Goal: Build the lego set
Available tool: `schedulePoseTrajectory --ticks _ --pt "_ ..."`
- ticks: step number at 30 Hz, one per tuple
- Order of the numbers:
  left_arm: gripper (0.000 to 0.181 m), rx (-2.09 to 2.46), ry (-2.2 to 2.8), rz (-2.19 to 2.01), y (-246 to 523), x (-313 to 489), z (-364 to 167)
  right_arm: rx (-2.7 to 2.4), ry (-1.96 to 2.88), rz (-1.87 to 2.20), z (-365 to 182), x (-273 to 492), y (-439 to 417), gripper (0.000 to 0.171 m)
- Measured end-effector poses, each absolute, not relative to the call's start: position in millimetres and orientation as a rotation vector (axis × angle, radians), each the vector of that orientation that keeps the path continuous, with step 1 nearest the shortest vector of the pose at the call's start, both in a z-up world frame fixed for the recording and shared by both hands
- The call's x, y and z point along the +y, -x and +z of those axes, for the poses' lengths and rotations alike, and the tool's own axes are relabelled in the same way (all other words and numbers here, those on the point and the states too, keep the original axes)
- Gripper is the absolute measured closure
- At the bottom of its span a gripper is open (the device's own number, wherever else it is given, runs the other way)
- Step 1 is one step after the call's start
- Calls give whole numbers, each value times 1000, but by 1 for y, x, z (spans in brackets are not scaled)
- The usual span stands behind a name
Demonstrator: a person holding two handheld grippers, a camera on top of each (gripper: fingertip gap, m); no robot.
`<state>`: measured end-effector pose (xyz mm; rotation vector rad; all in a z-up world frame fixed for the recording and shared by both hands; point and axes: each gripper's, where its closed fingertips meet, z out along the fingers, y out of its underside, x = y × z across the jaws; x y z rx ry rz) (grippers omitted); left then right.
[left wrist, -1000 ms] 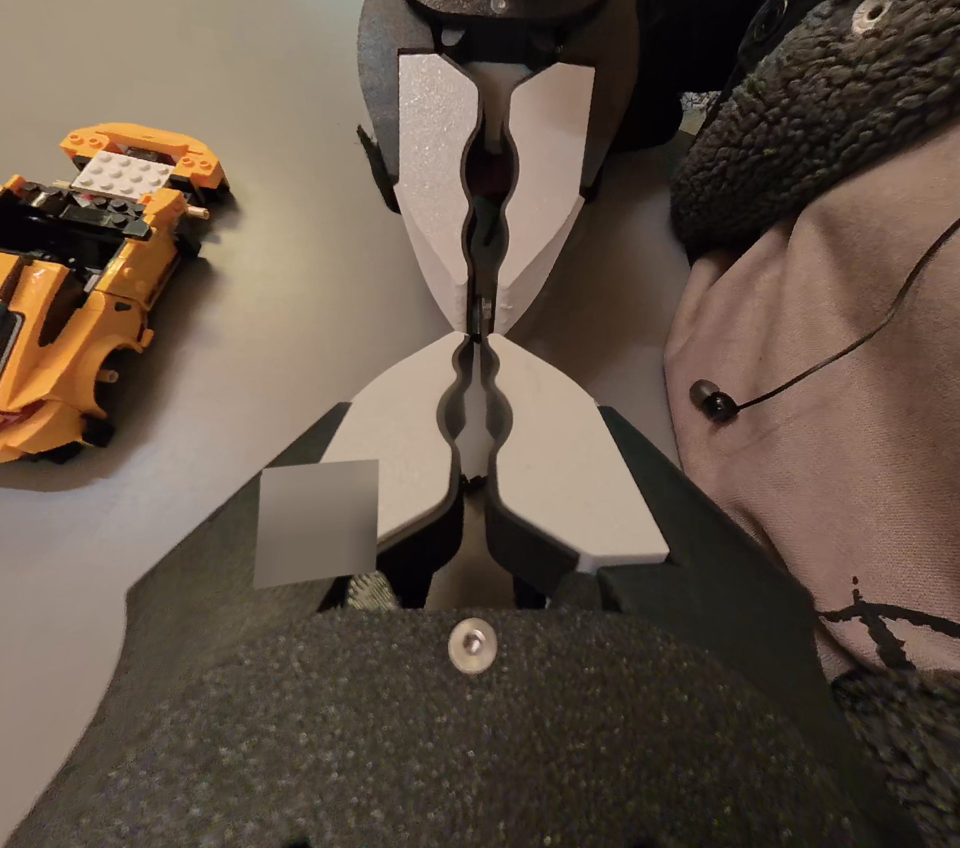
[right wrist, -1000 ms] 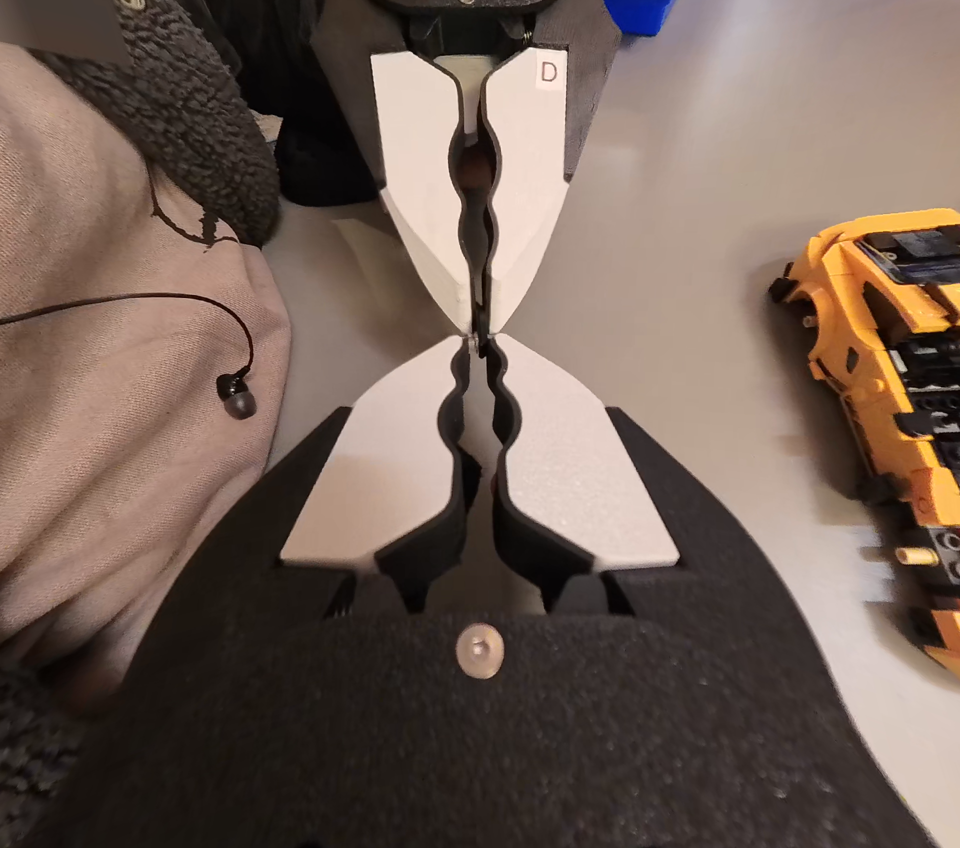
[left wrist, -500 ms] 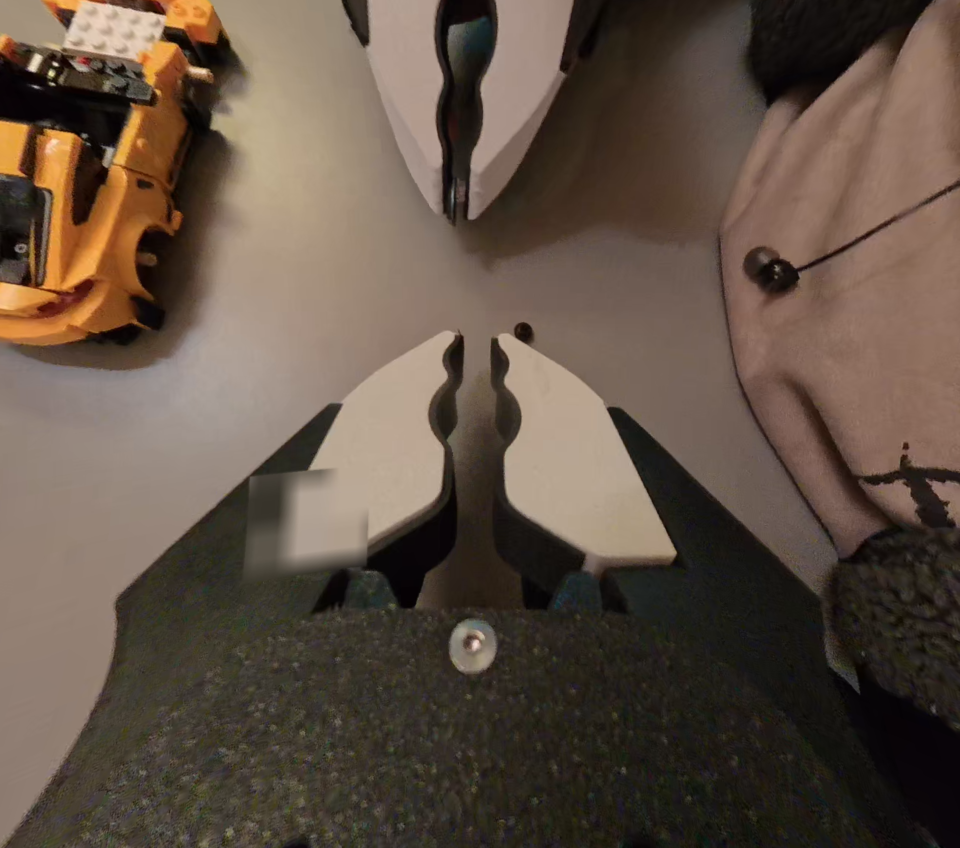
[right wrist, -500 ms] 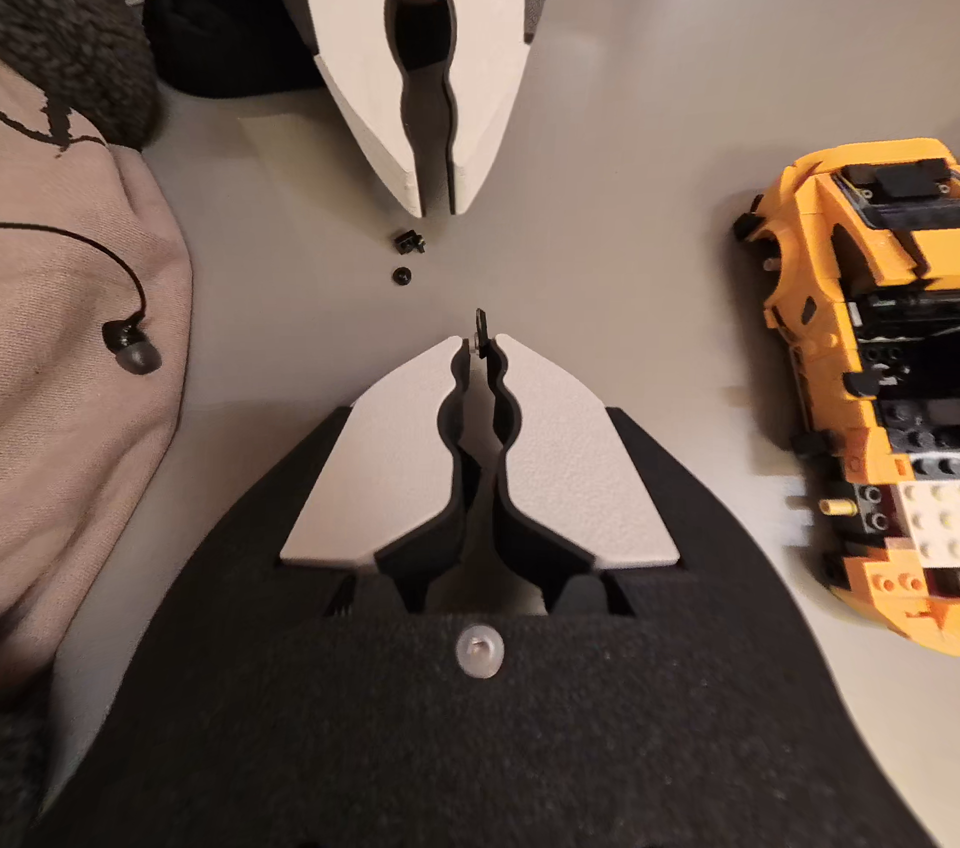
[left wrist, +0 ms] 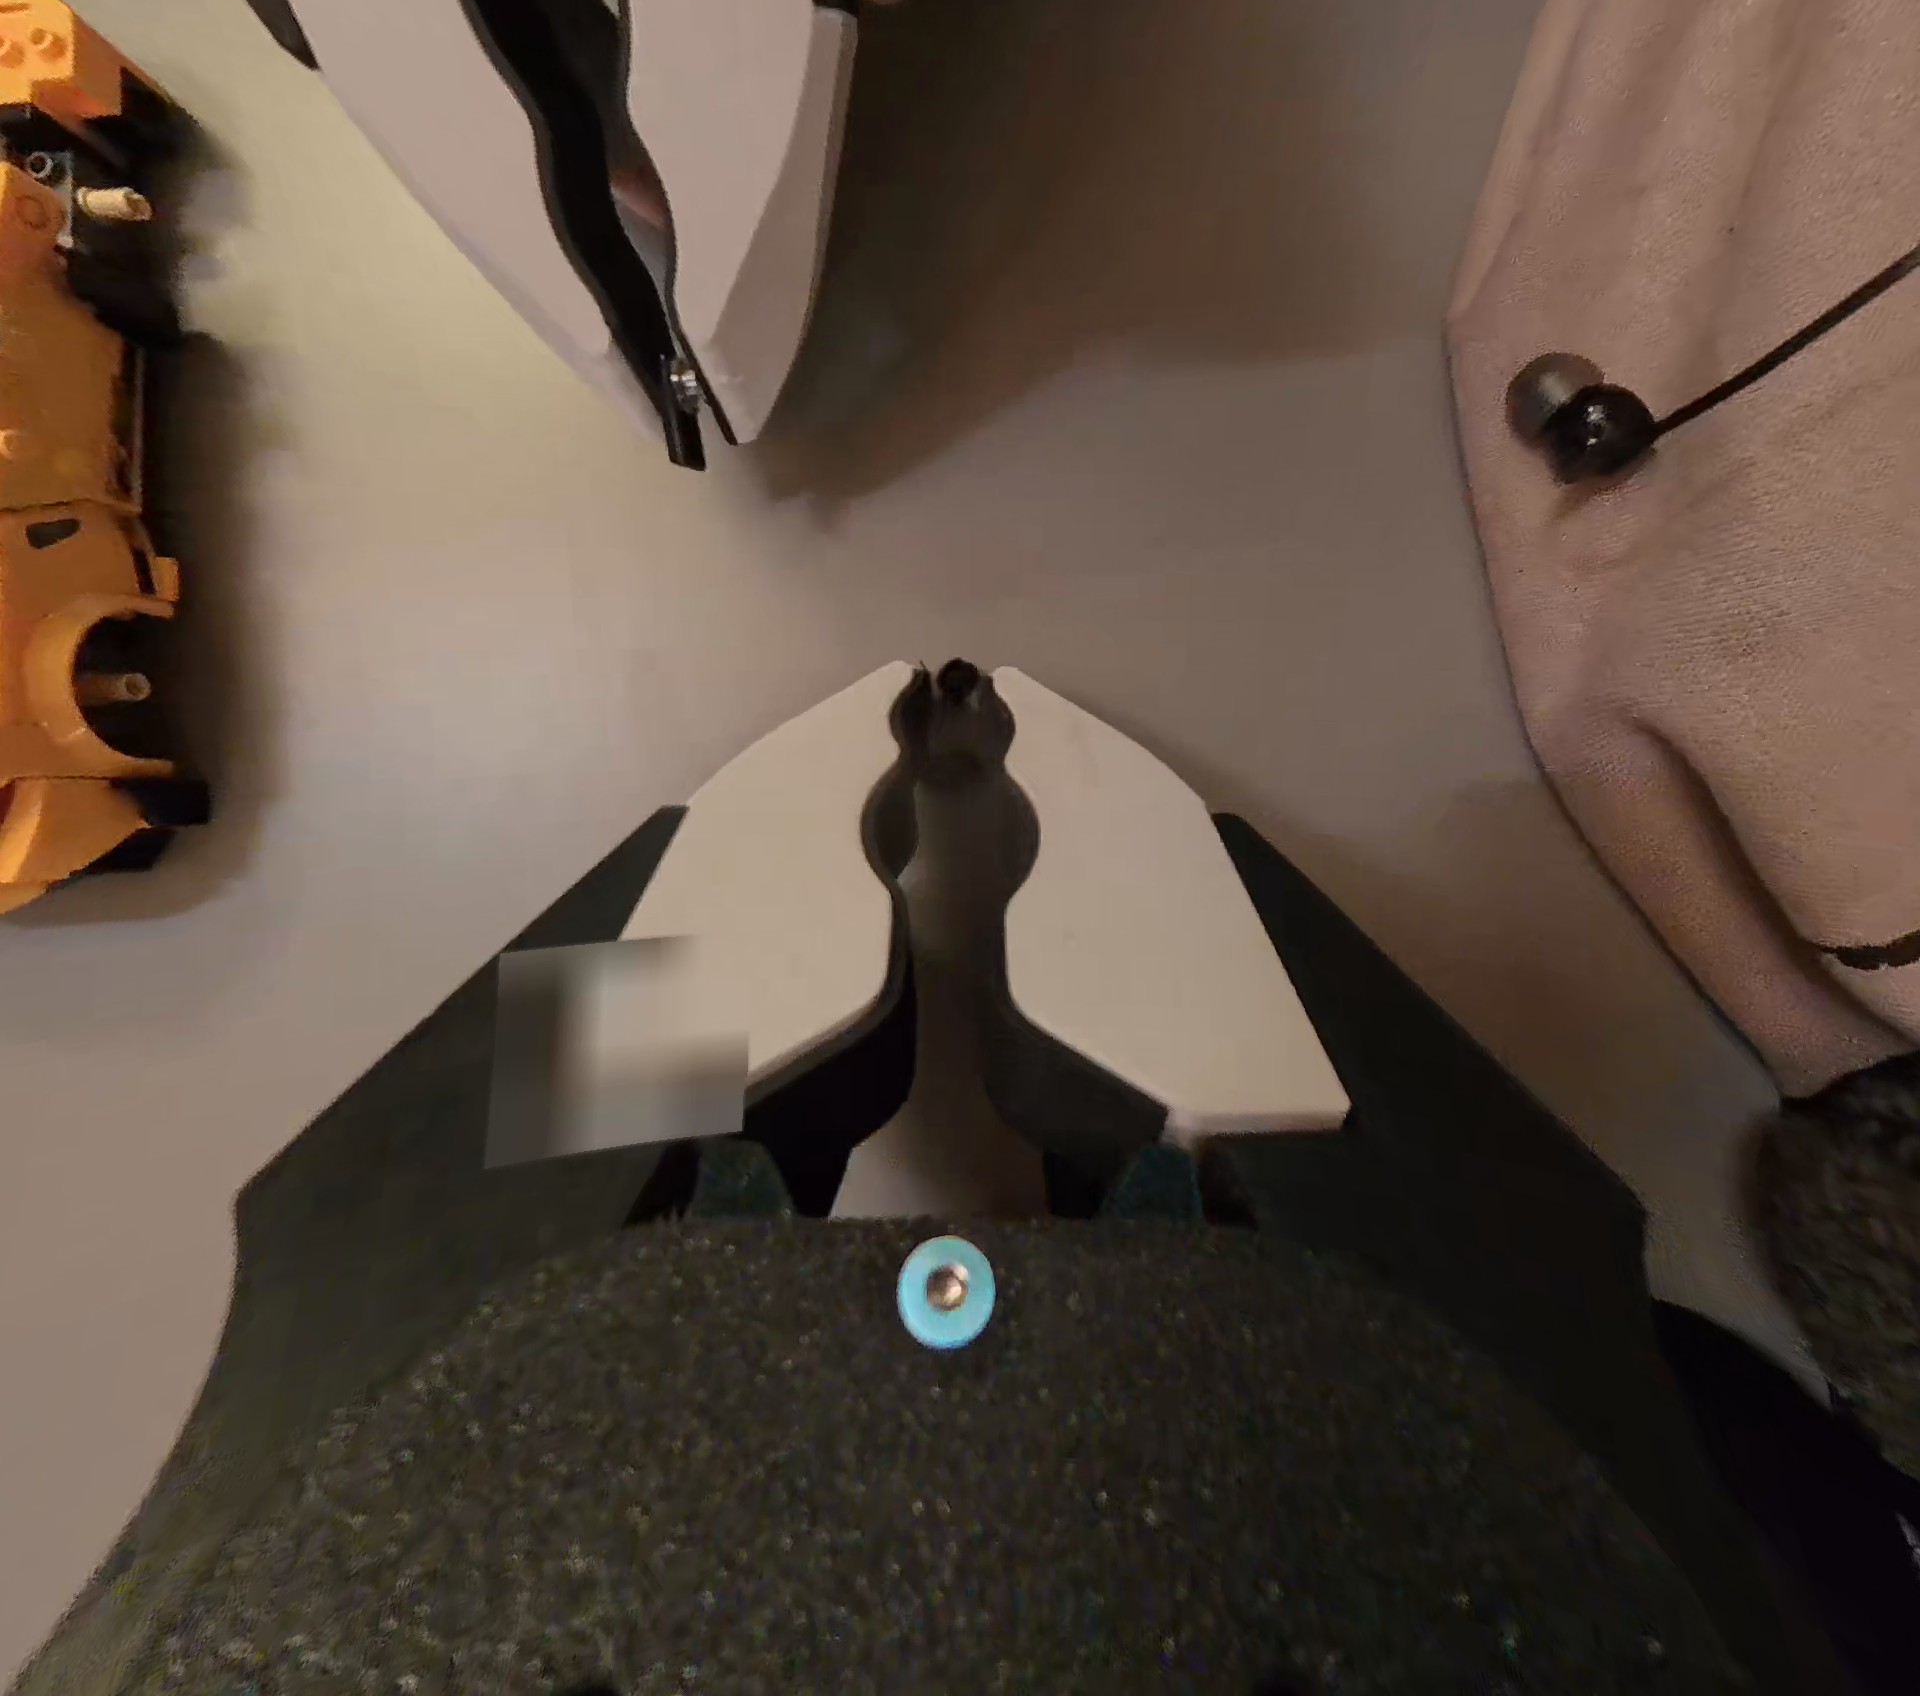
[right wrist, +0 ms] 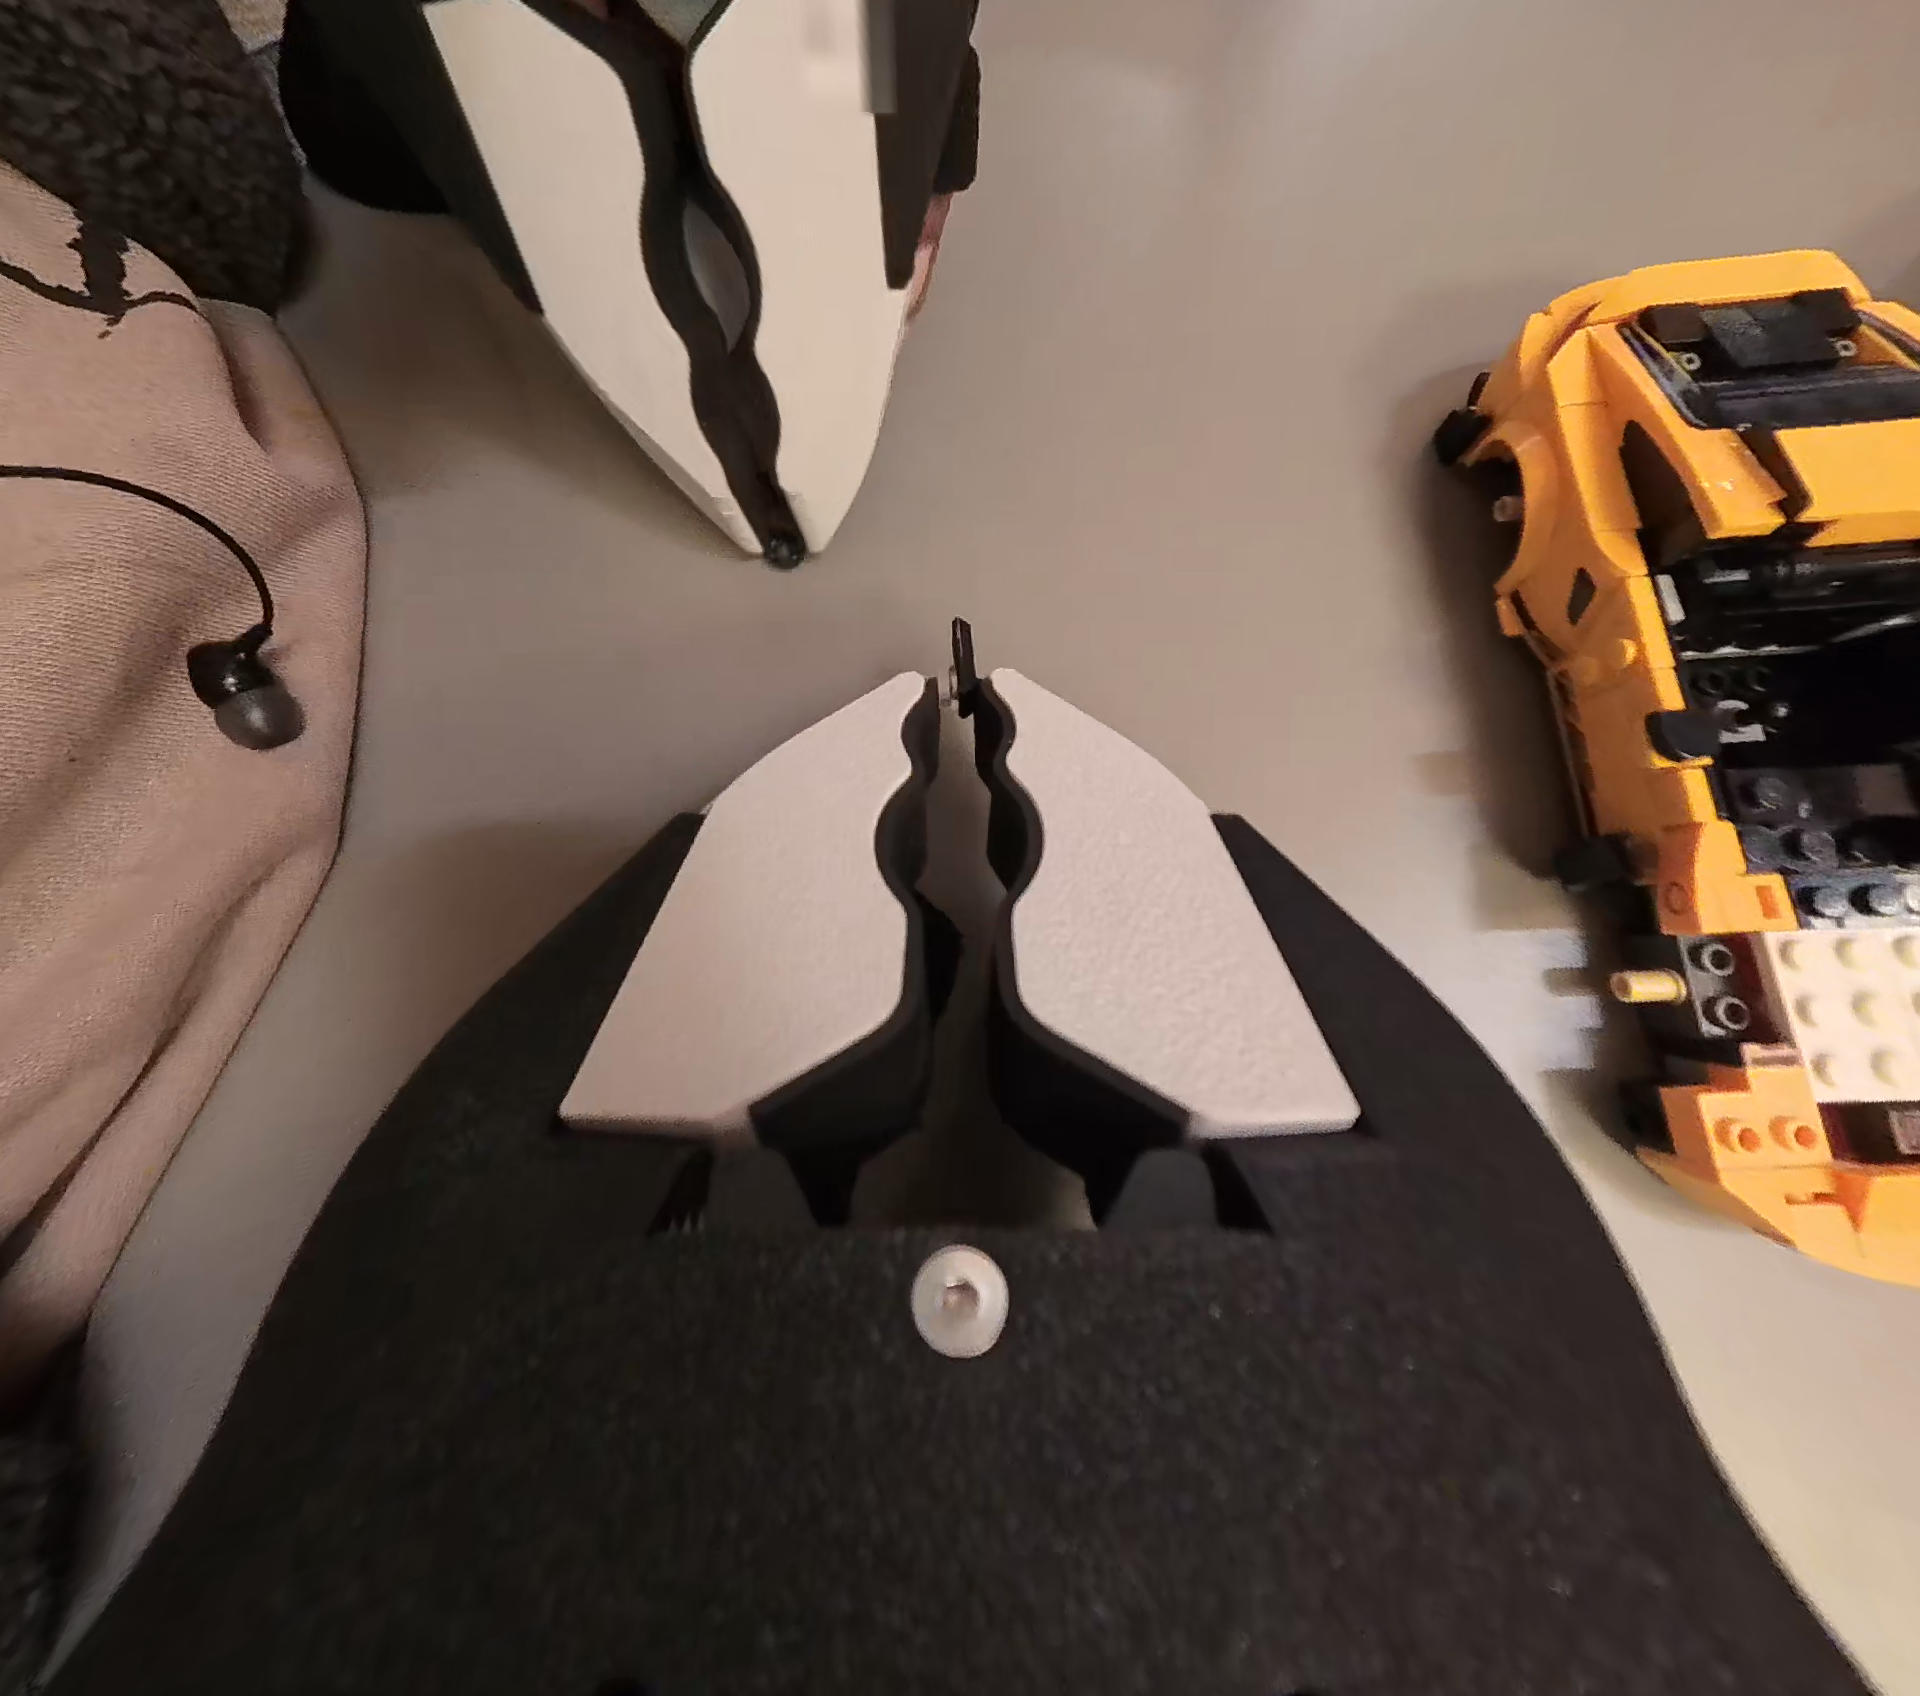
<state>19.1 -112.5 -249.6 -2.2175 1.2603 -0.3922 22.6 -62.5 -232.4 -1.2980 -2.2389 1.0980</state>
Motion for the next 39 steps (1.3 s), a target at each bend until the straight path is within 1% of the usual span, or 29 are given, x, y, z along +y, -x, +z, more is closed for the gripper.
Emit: schedulePoseTrajectory --ticks 6,15,21,35,39 --pt "175 1205 2264 -465 -15 -103 -247 -2250 1291 1128 -230 -64 -27 165" --pt "174 1200 2291 -453 -4 -87 -251 -2265 1296 1135 -232 -63 -38 165" --pt "172 1162 2291 -449 3 -83 -251 -2265 1309 1141 -234 -63 -42 165" --pt "173 1182 2244 -429 3 -86 -244 -2262 1309 1147 -234 -64 -45 165" --pt "175 1107 2272 -463 9 -84 -241 -2265 1307 1148 -233 -65 -46 165"
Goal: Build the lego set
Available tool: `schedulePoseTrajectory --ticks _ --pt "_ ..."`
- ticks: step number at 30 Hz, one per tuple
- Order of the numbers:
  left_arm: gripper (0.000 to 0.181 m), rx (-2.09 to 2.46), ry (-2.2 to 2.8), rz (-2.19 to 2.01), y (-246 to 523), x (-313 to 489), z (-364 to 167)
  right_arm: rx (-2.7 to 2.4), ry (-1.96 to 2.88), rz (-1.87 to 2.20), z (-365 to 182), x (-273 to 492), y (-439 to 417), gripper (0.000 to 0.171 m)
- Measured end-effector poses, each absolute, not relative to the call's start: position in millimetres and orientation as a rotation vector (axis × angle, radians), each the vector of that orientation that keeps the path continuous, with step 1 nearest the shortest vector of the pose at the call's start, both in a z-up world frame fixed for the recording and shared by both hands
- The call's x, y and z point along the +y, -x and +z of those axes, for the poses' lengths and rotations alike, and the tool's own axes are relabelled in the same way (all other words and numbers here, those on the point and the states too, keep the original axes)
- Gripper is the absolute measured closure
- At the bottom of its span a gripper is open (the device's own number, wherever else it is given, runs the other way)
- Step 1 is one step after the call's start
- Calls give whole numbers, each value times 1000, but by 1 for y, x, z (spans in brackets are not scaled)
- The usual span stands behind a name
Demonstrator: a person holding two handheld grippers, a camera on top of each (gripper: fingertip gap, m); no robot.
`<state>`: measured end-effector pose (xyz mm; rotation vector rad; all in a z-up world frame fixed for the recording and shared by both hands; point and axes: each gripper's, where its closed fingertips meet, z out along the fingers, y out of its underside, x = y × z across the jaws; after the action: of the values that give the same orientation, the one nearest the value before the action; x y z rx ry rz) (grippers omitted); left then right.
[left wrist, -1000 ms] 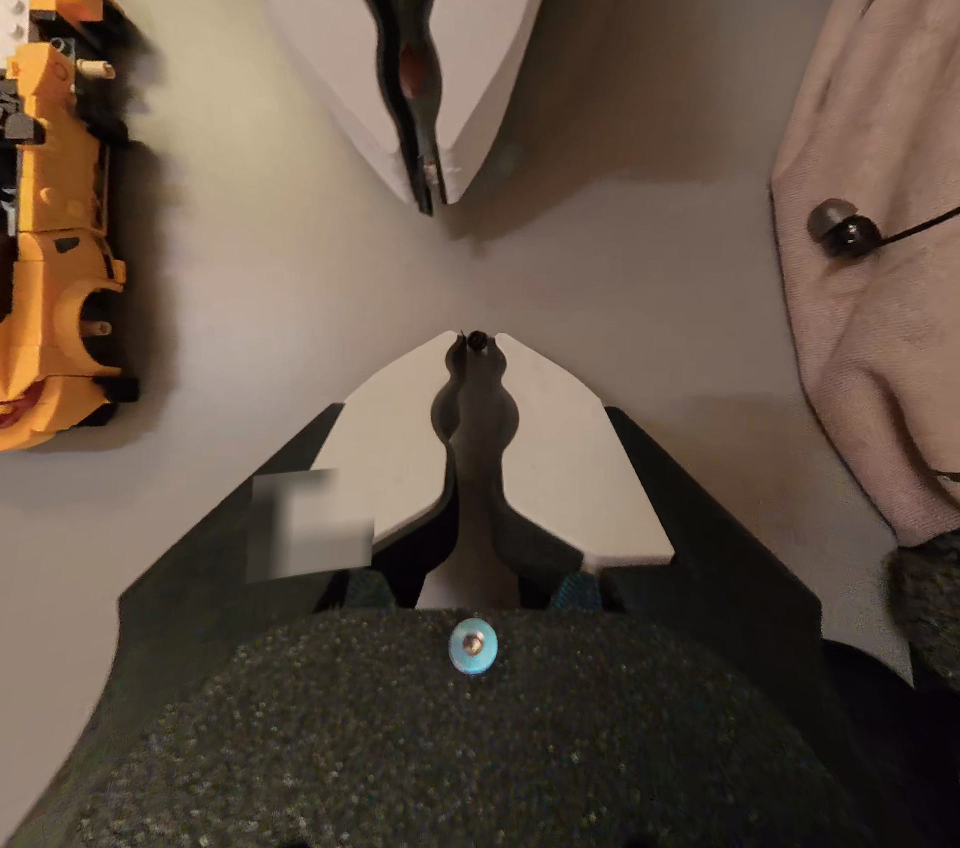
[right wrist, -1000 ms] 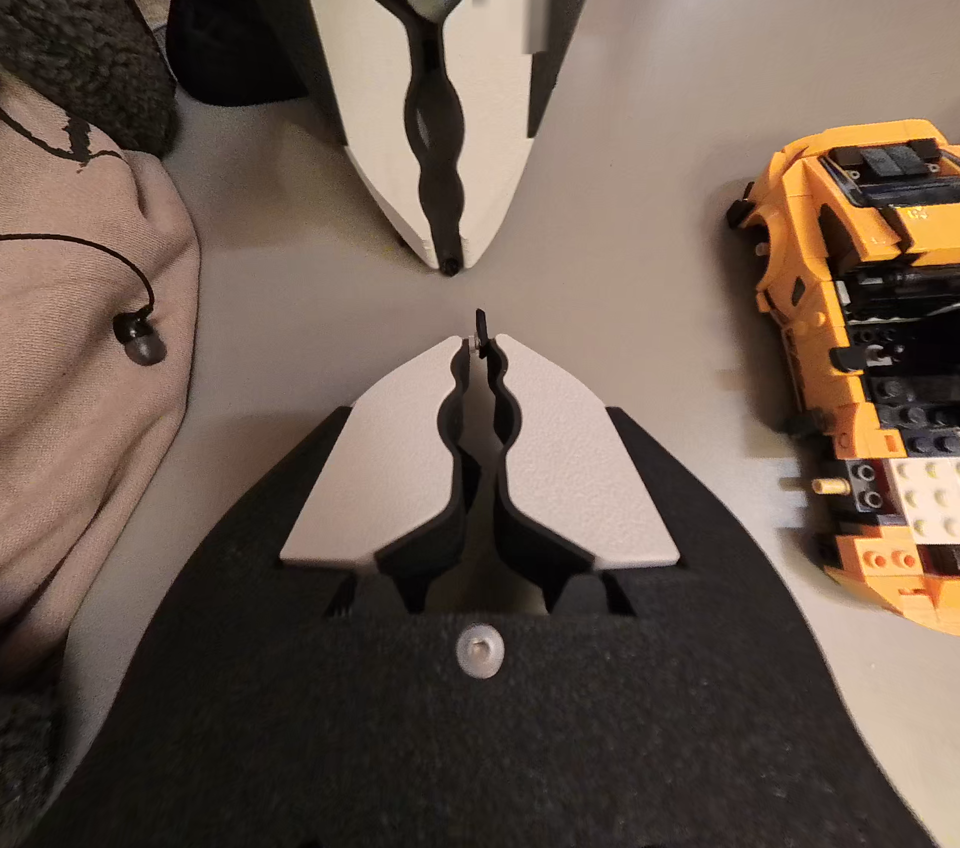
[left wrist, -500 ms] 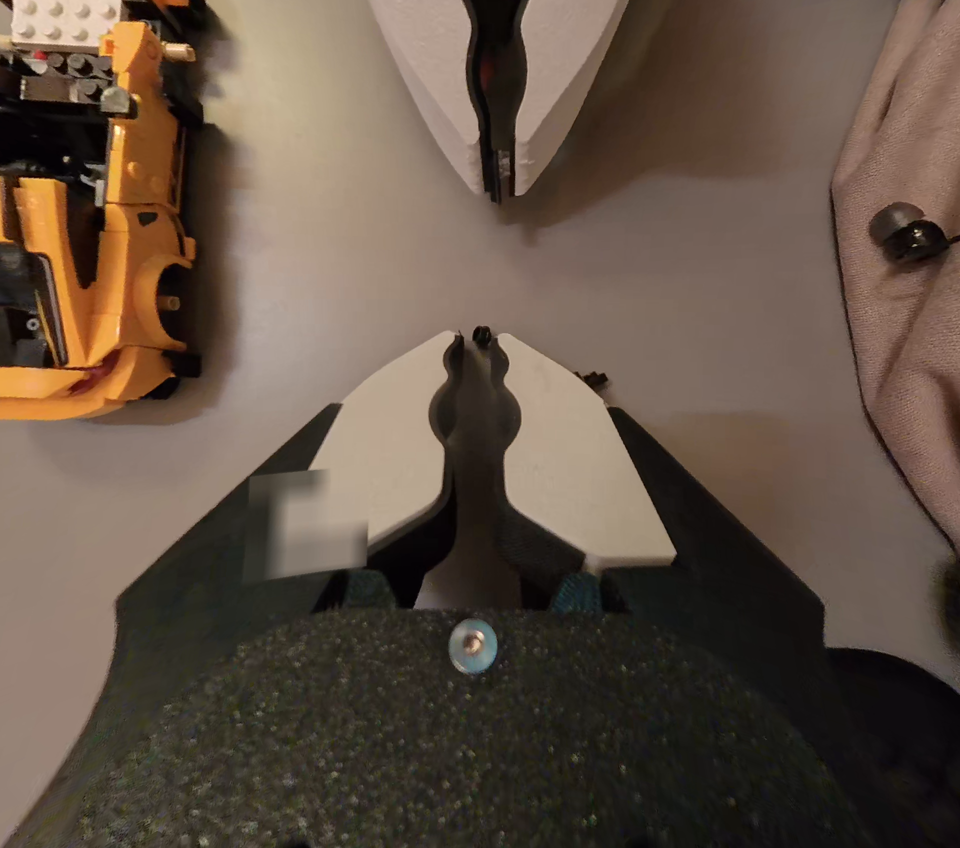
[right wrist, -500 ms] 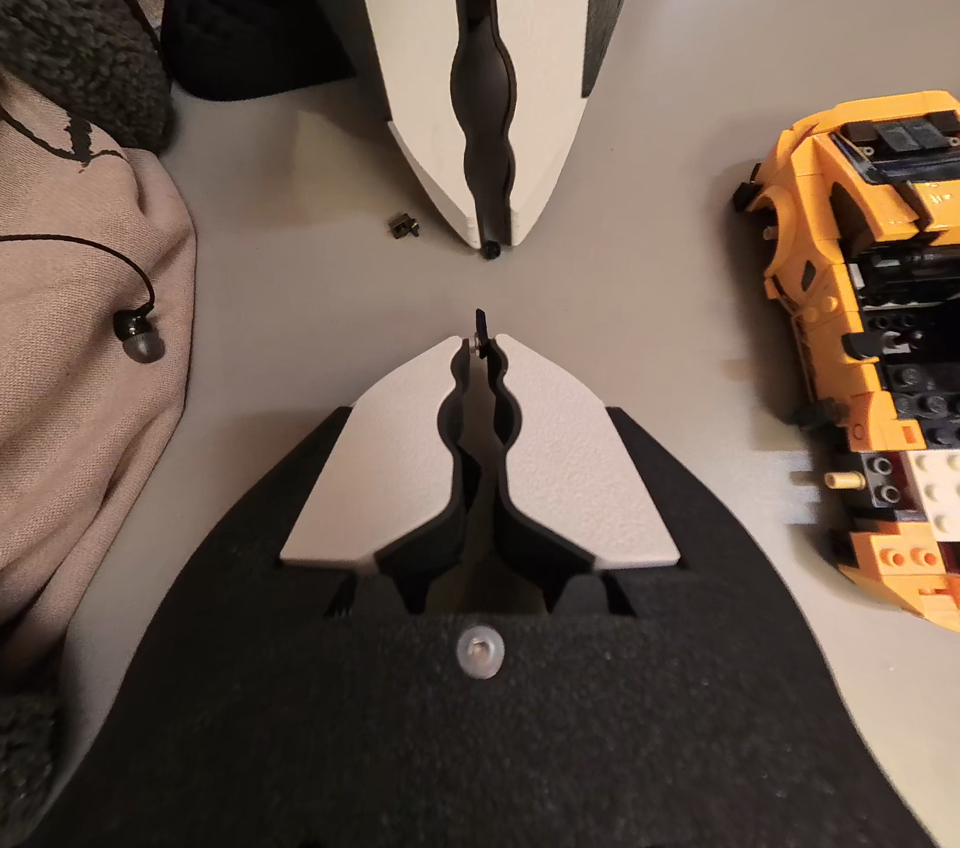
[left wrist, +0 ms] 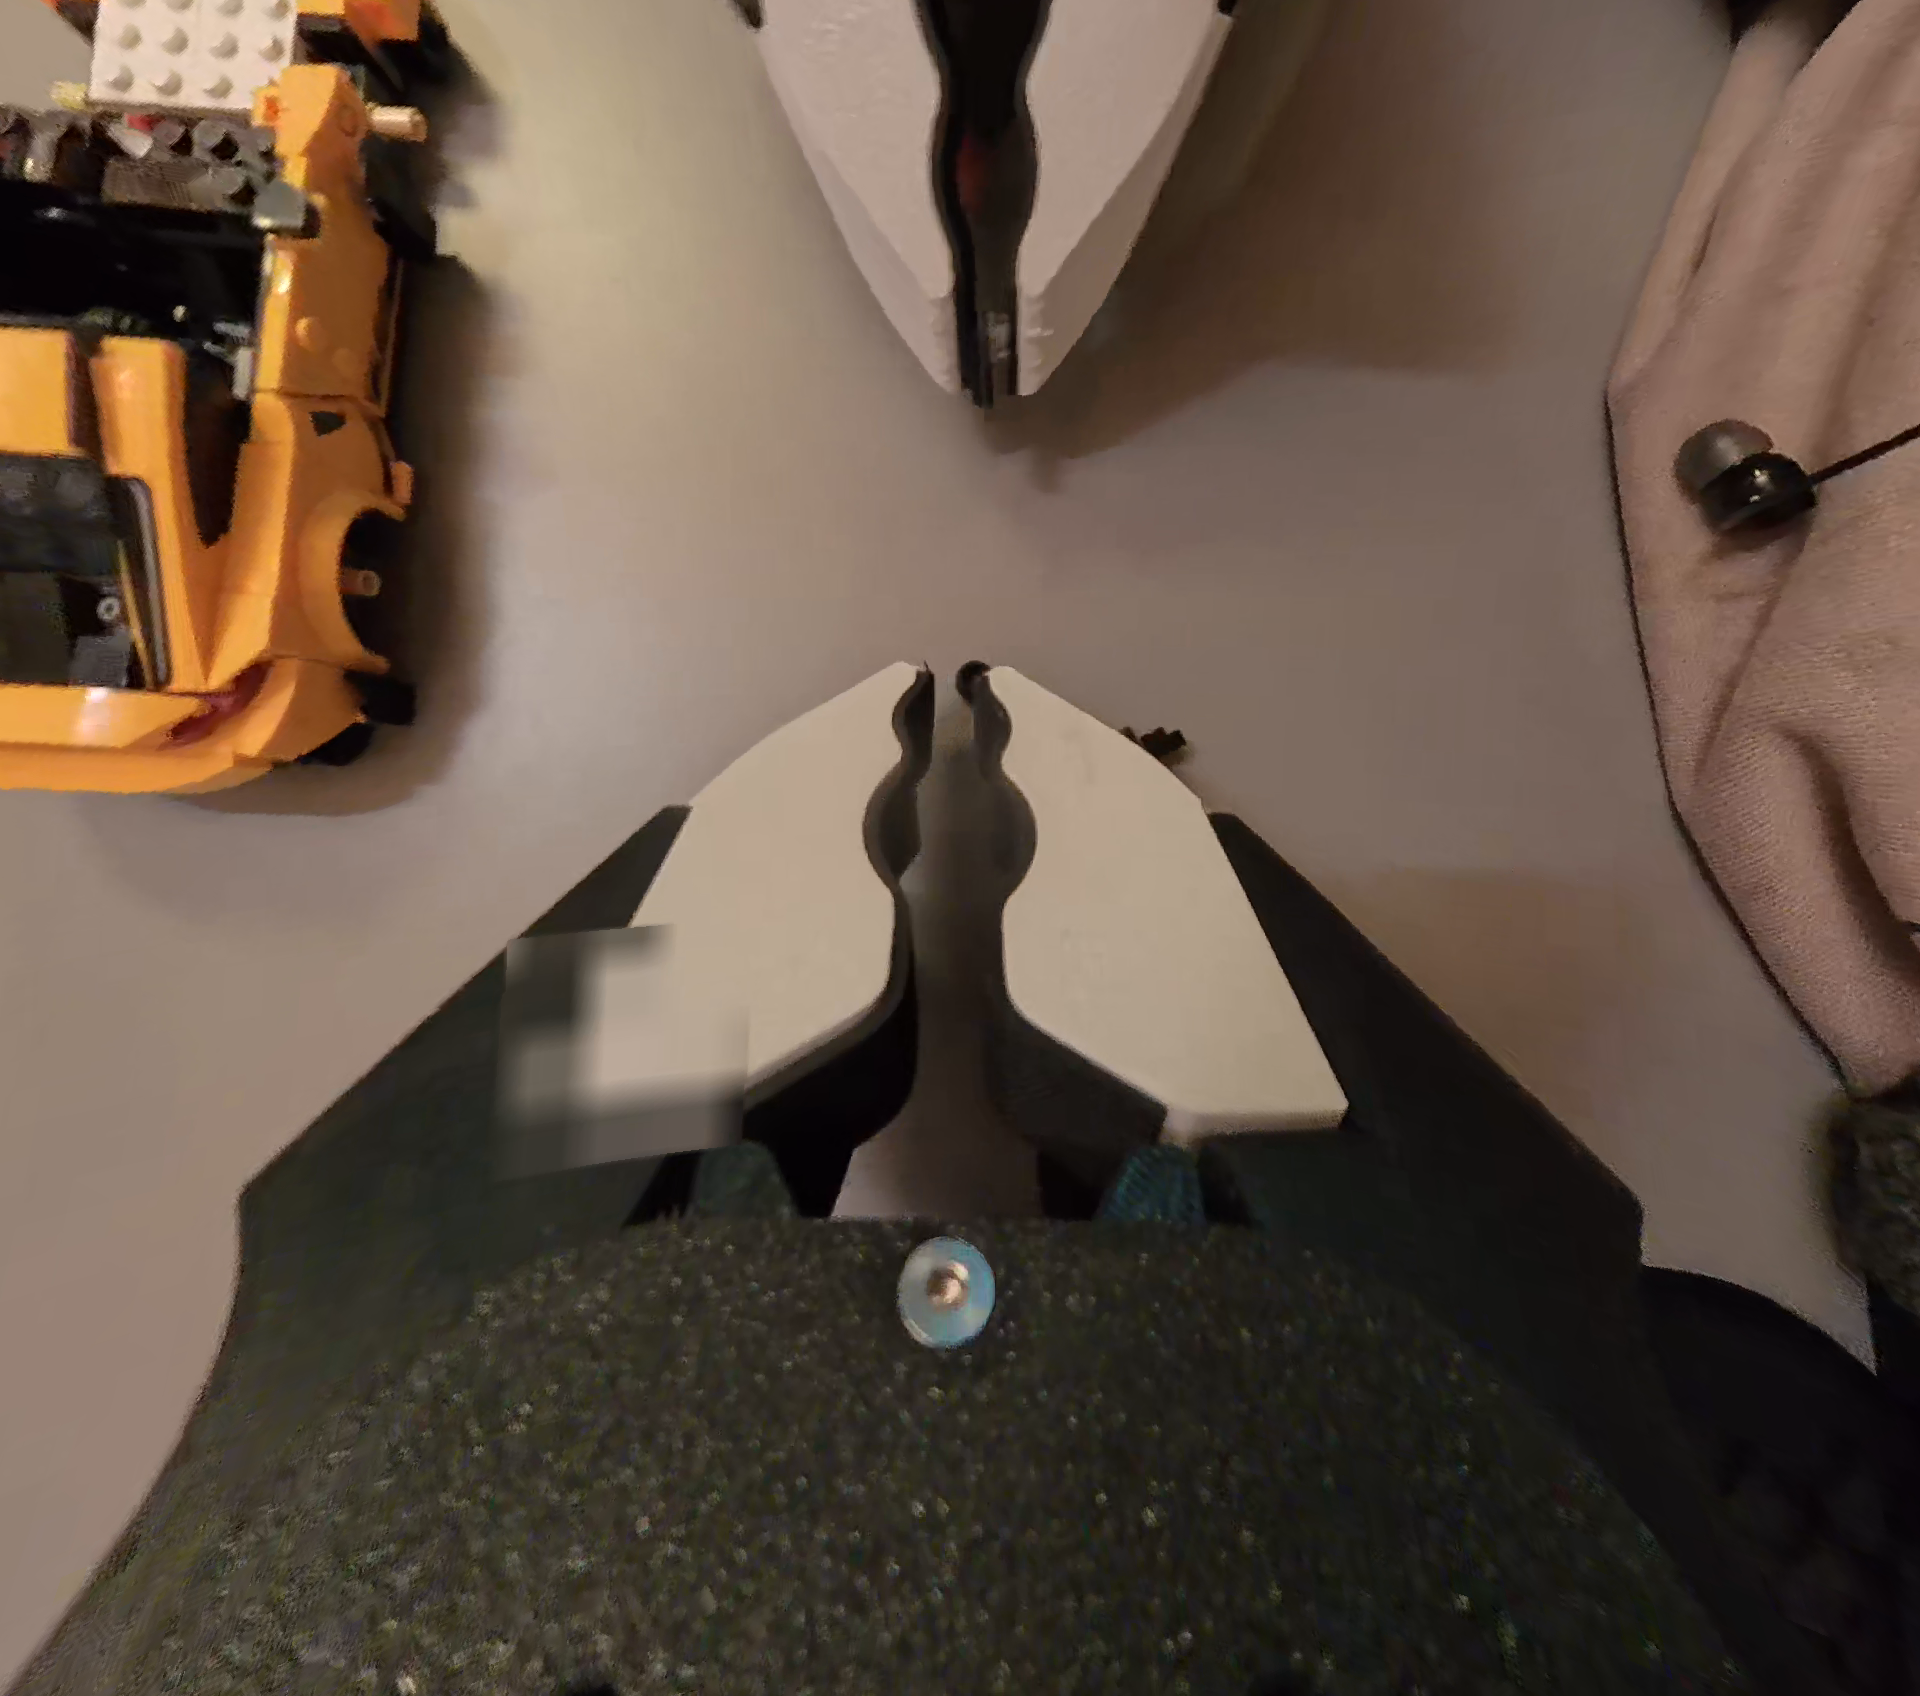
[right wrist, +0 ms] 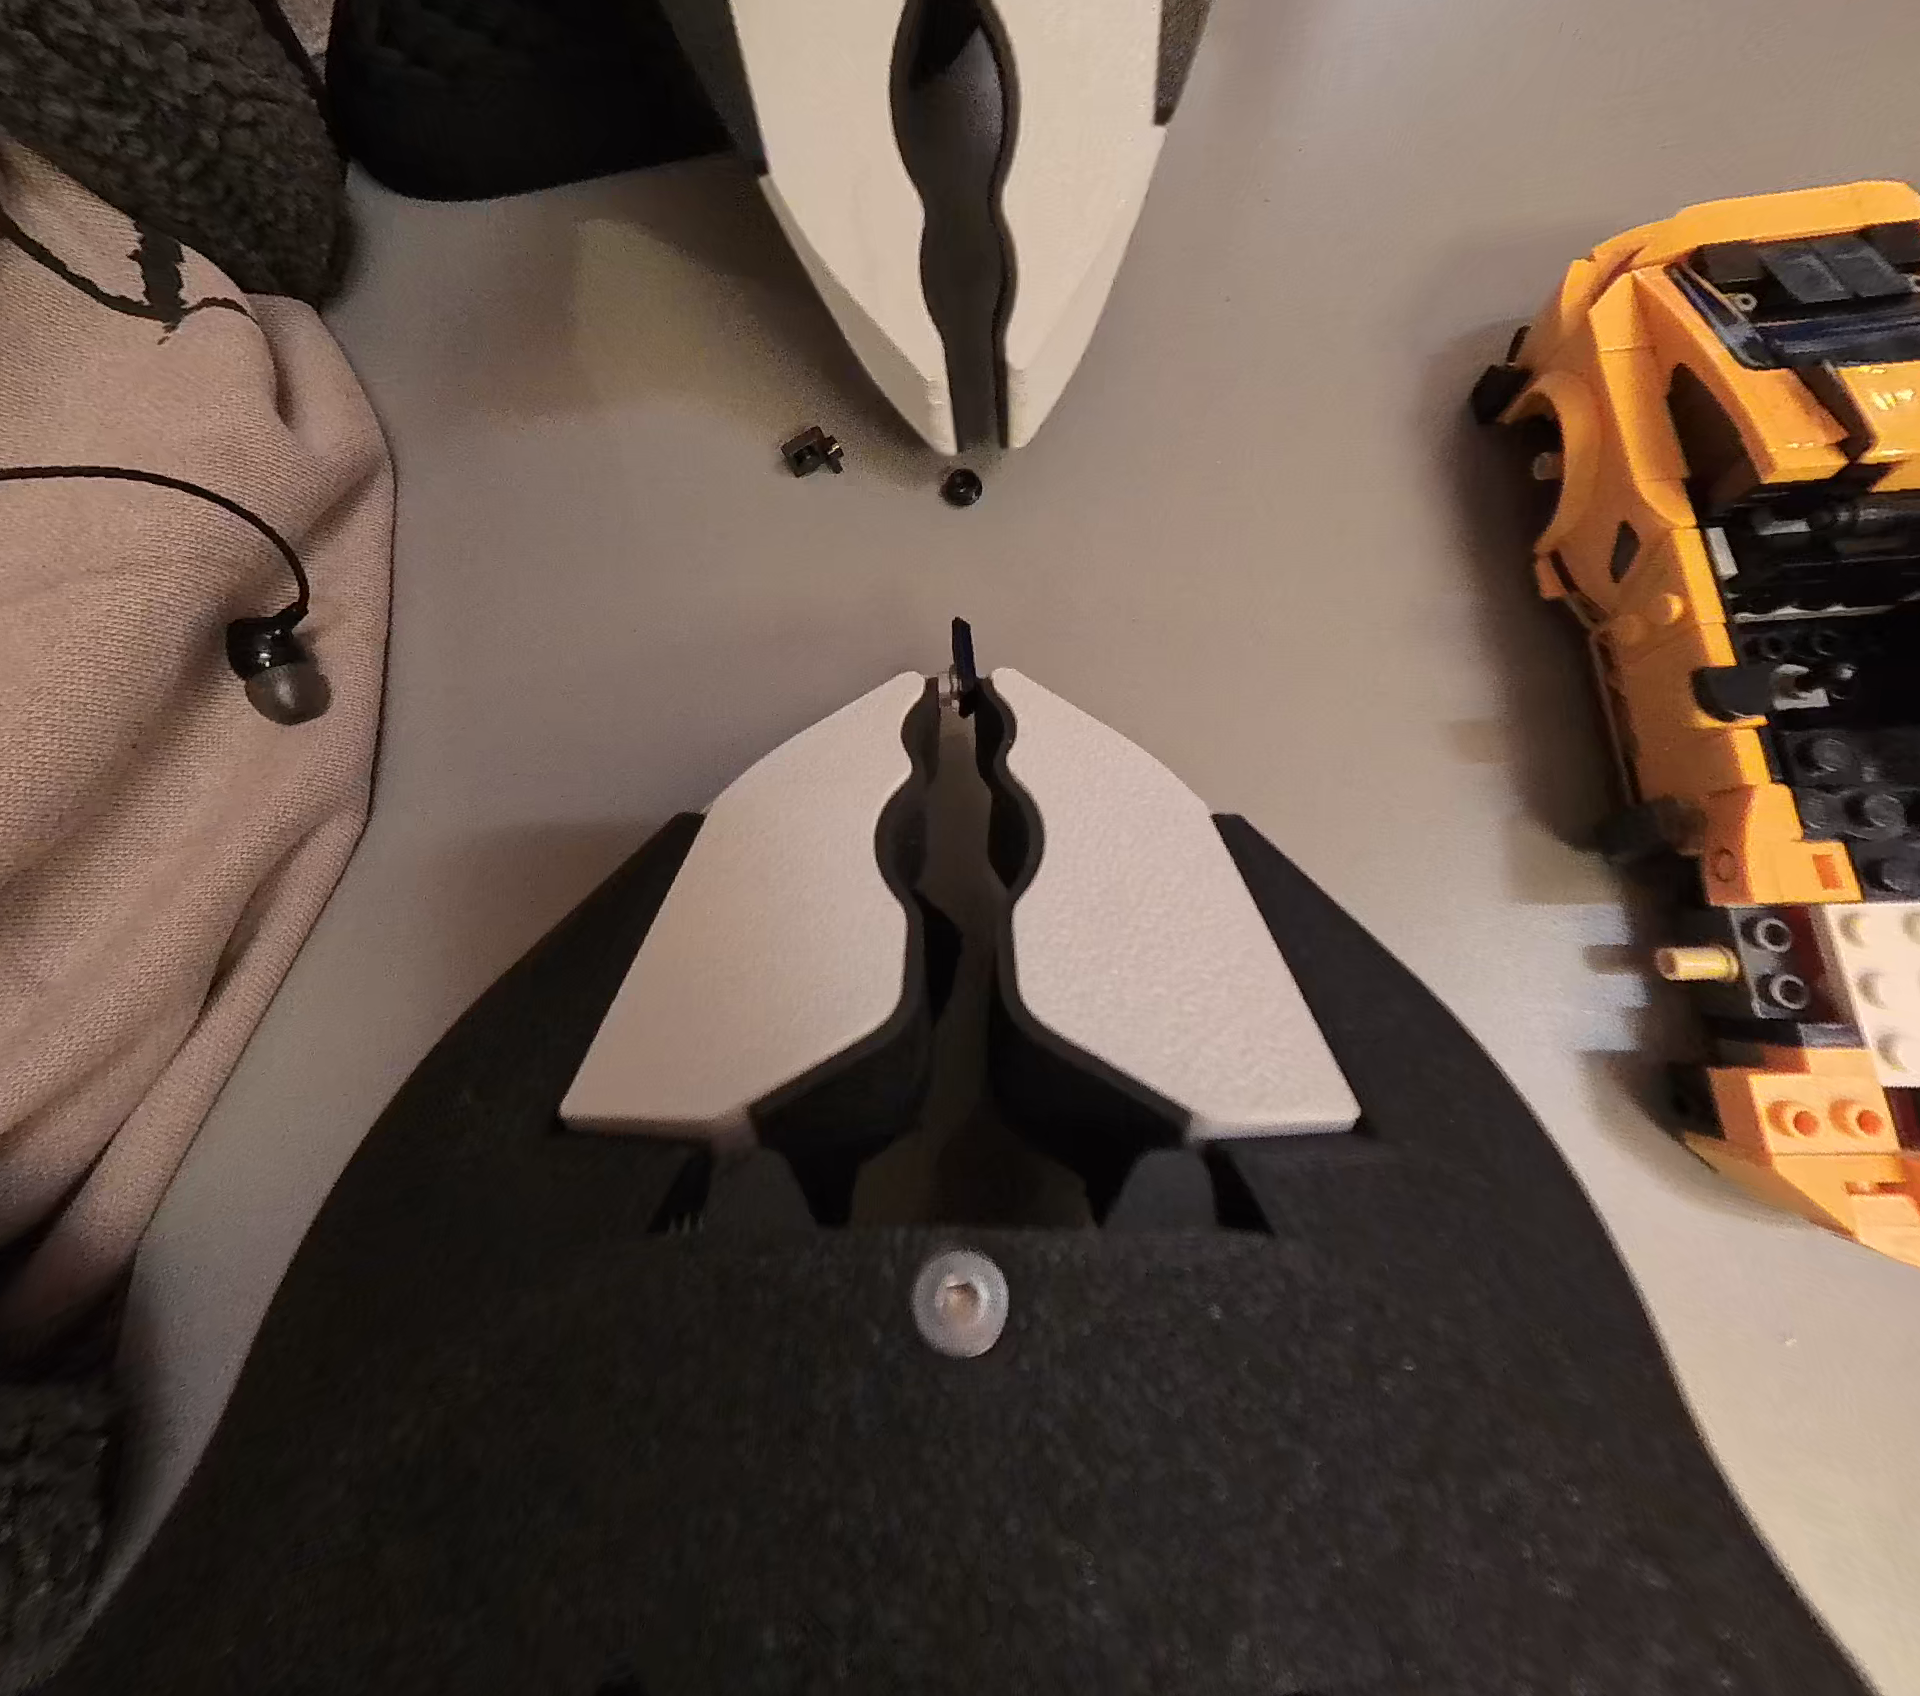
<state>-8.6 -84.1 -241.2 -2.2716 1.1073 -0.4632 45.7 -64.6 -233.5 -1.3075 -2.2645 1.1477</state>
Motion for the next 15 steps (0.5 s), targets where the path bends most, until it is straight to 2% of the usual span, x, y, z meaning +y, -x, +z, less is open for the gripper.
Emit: schedulePoseTrajectory --ticks 15 --pt "173 1057 2348 -576 5 -85 -250 -2264 1308 1156 -232 -66 -46 165"
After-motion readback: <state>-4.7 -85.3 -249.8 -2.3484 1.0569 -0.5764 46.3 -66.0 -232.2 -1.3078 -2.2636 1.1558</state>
